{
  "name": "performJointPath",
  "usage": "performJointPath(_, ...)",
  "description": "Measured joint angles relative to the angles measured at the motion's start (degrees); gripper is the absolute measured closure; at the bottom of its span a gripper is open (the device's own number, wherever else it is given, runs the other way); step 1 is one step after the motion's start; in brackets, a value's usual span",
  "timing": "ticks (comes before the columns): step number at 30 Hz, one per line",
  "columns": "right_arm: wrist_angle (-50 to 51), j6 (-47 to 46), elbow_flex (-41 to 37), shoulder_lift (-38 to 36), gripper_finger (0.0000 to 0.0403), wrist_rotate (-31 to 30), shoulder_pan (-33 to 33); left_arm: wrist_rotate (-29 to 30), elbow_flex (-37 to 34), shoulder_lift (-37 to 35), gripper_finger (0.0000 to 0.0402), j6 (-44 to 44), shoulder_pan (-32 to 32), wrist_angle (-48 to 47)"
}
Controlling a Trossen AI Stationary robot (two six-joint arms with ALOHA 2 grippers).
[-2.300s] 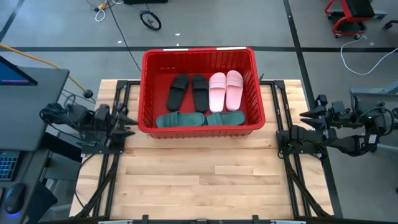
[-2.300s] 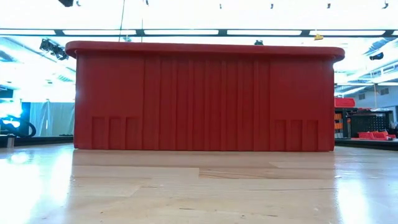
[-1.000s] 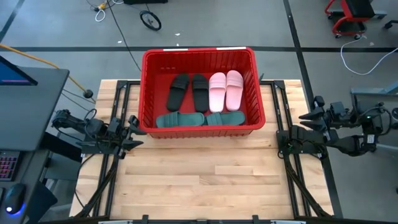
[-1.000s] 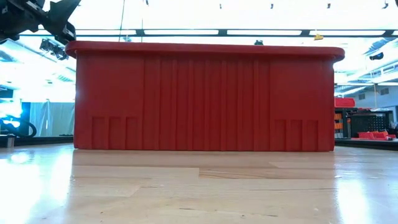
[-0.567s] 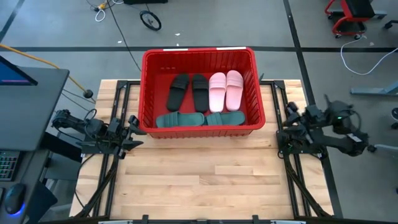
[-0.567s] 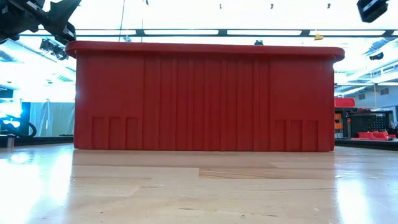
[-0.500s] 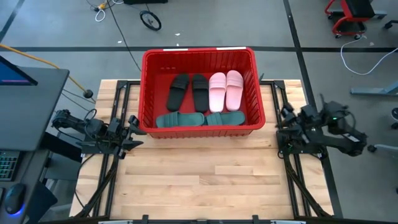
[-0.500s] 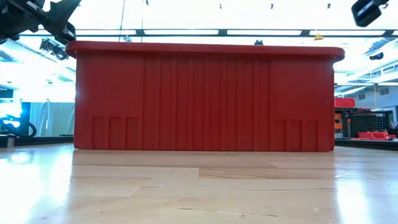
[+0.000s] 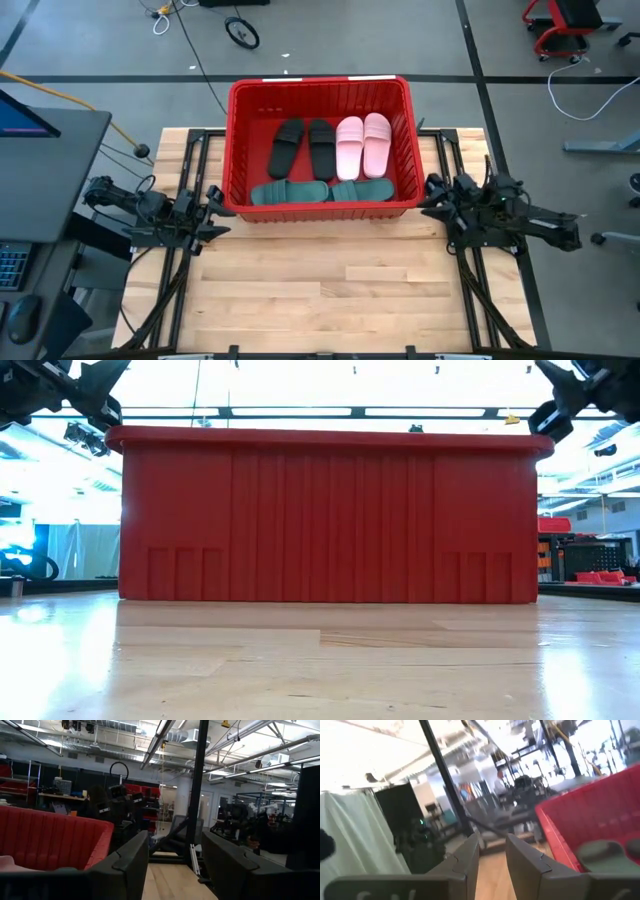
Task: Pick and place slides into bin
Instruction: Return to Home Position
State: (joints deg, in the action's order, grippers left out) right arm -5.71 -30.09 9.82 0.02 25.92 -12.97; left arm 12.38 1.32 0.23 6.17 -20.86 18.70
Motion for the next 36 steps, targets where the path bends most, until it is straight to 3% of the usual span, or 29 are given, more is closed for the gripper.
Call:
performJointPath(5, -7.84, -1.58, -4.09, 0.01, 0.03, -3.18, 0.02, 0.02, 0.0, 0.0, 0.0218, 0.02, 0.0, 0.0)
performJointPath(14, -7.67, 2.31, -4.58, 2.05, 0.03, -9.18, 0.11, 0.02, 0.0, 0.0, 0.0215, 0.02, 0.0, 0.04)
performJointPath(36, -6.68, 8.47, -5.51, 2.26, 0.03, -14.45, 0.0, 0.02, -0.02, 0.02, 0.0212, 0.09, 0.0, 0.13)
